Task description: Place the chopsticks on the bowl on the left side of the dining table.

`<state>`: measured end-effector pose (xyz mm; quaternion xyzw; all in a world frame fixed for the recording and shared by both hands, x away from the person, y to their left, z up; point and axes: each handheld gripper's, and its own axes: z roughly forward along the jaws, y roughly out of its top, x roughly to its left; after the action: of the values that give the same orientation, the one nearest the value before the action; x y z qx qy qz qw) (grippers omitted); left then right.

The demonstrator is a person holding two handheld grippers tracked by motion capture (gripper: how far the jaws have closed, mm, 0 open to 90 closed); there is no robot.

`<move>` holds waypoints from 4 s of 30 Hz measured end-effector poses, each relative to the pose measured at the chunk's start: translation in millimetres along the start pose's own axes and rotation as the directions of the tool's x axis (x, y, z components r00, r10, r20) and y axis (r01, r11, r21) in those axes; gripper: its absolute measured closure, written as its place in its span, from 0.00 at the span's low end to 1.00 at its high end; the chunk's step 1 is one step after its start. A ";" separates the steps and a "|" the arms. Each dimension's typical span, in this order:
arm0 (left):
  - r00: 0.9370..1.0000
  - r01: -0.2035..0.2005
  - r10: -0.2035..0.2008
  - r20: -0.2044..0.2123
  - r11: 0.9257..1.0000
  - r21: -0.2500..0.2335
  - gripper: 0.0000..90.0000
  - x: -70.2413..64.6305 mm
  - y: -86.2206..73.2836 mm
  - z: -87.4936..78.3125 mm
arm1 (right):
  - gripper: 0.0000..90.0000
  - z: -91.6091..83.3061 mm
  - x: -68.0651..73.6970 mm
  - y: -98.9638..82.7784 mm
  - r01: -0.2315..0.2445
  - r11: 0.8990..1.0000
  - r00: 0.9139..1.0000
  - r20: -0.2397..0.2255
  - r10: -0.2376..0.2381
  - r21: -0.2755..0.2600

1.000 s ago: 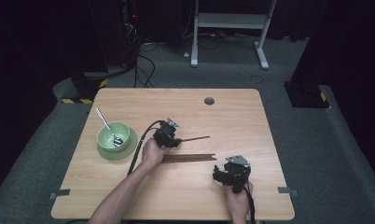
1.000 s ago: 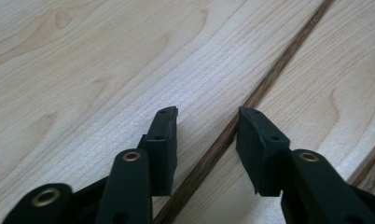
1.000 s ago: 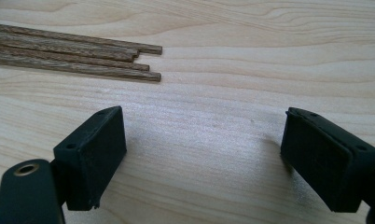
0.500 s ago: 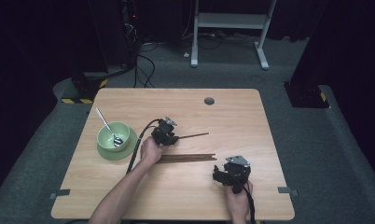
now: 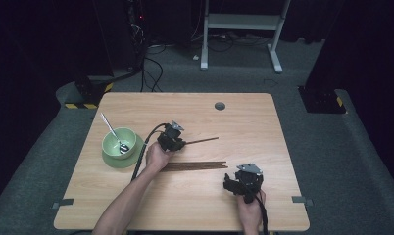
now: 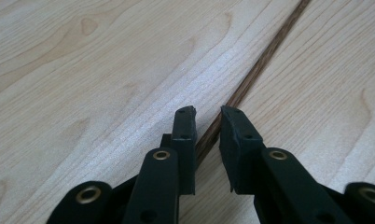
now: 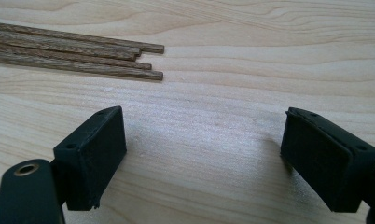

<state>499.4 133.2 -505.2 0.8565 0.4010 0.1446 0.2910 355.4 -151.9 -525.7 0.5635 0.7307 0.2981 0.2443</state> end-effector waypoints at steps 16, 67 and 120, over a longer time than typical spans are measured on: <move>0.999 -0.045 0.046 -0.029 0.999 0.011 0.87 -2.5 -1.0 -2.0 | 0.15 -0.3 0.7 -0.3 -0.001 1.000 1.000 -0.002 0.001 0.001; 0.999 -0.016 0.017 -0.031 1.000 0.012 0.94 15.2 -11.8 -10.9 | 0.15 -0.5 1.0 -0.3 -0.002 1.000 1.000 -0.003 0.002 0.002; 0.998 0.028 -0.020 0.066 0.993 -0.115 0.94 20.2 -34.2 -99.2 | 0.15 -0.9 1.5 -0.8 -0.003 1.000 1.000 -0.004 0.003 0.002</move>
<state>443.9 204.1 -447.6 0.8376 0.3927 0.1362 0.3545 353.9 -150.7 -525.6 0.5642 0.7305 0.2990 0.2421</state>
